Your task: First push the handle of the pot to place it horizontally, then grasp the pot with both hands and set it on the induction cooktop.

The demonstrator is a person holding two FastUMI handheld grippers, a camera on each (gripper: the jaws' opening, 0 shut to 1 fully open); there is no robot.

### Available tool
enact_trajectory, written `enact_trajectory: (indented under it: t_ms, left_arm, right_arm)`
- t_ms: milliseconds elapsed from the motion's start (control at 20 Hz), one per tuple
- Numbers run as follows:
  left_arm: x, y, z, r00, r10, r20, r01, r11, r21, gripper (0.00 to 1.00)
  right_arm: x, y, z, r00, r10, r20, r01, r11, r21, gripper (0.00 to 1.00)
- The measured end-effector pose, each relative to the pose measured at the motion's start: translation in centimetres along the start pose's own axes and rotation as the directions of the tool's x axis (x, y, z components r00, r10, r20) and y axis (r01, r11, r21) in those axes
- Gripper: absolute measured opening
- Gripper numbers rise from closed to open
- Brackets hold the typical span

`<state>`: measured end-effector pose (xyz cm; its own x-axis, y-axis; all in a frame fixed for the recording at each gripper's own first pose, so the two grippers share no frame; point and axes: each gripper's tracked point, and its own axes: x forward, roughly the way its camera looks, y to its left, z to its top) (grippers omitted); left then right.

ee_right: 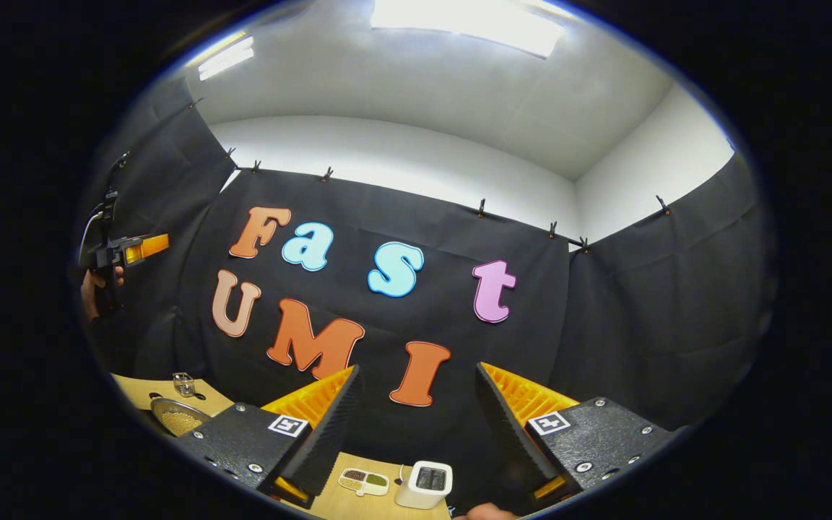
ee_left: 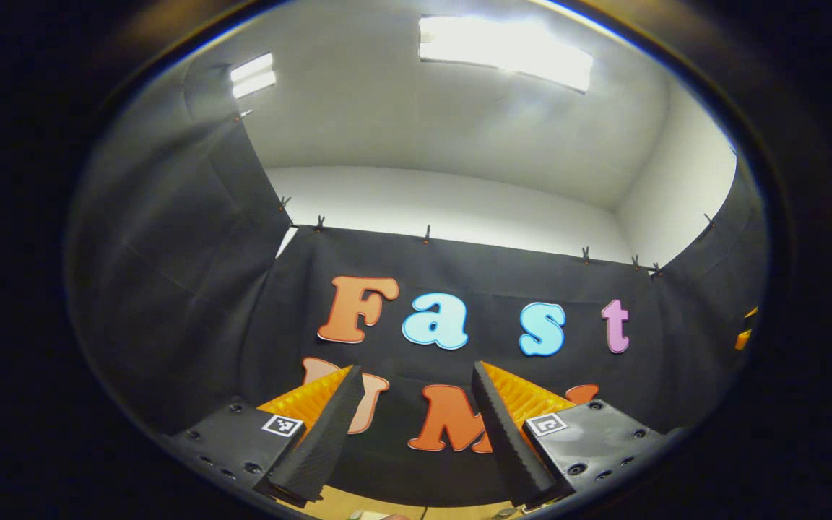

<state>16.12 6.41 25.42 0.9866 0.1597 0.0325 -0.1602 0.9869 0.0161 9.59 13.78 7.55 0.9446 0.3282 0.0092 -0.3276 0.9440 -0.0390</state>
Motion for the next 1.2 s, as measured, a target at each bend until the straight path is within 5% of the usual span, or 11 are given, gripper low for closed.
enact_trajectory:
  t_ms: [250, 1200]
  left_arm:
    - [-0.6, -0.3, 0.7, 0.999, 0.013, 0.034, -0.013, 1.000, -0.008, 0.96]
    - [0.7, -3.4, -2.2, 0.984, -0.179, -0.011, 0.179, 0.984, 0.016, 0.96]
  right_arm:
    - [-0.2, 0.2, 0.4, 1.000, -0.010, 0.009, 0.010, 1.000, -0.015, 0.95]
    - [-0.5, 0.1, 1.5, 0.996, -0.085, 0.018, 0.085, 0.996, -0.007, 0.95]
